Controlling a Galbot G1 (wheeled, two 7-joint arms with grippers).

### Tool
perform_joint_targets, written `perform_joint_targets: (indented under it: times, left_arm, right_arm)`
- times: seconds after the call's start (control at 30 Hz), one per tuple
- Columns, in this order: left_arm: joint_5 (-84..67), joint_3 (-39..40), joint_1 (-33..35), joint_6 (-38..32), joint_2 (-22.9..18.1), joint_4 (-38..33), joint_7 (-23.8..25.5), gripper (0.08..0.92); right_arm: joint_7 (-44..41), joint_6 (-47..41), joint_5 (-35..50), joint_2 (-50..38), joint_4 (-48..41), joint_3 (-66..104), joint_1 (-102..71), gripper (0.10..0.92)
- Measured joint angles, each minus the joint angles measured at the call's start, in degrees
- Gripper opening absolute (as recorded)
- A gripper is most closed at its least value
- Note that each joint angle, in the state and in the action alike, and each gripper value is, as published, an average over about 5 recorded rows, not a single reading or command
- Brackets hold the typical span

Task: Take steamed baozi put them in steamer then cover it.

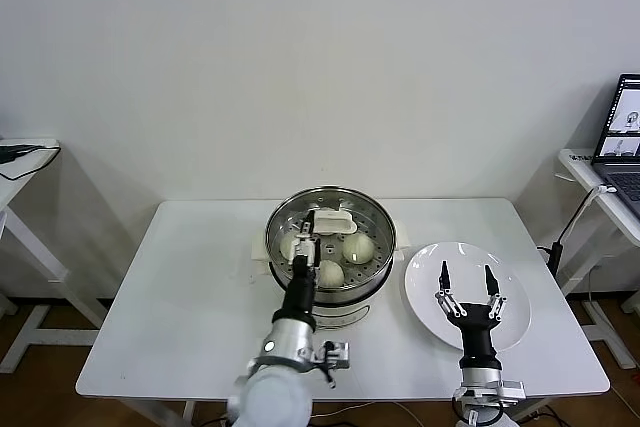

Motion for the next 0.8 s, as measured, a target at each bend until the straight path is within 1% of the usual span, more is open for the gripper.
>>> perform_joint_targets:
  times: [0.13,0.3,0.43,0.53,0.67,0.8]
  left_arm:
    - [-8.6,-5.2,5.0,-3.4,0.7,-4.8,-3.1,0.823]
    - [-25.1,-14.8,11.4,-8.2,0.3,-9.3,-6.5,0.823]
    - [-37.9,-22.5,15.6,-12.6,-0.7,-10.6,-8.1,0.823]
    - [-45.4,-26.7,18.2,-16.1,-1.3,-10.7,-9.0,0.823]
    - [-52.9,-30.6,20.9,-19.9,-2.1,-11.1,-9.9,0.823]
    - [-58.1,-33.2,22.4,-22.3,-2.7,-11.7,-10.4,0.823]
  right_arm:
    - [-0.6,-2.5,0.7,-0.6,2.3,0.3,-0.7,0.823]
    - [-1.1,-6.7,1.1,-1.4,6.1,0.8,-1.6,0.823]
    - [-1.1,-9.9,1.1,-1.5,9.0,0.8,-2.0,0.823]
    - [-1.2,-11.6,1.2,-1.7,10.7,0.7,-2.3,0.823]
    - [-1.2,-13.2,1.1,-2.0,12.4,0.9,-3.0,0.823]
    - [-1.1,-14.1,1.1,-2.1,13.6,1.1,-3.6,0.823]
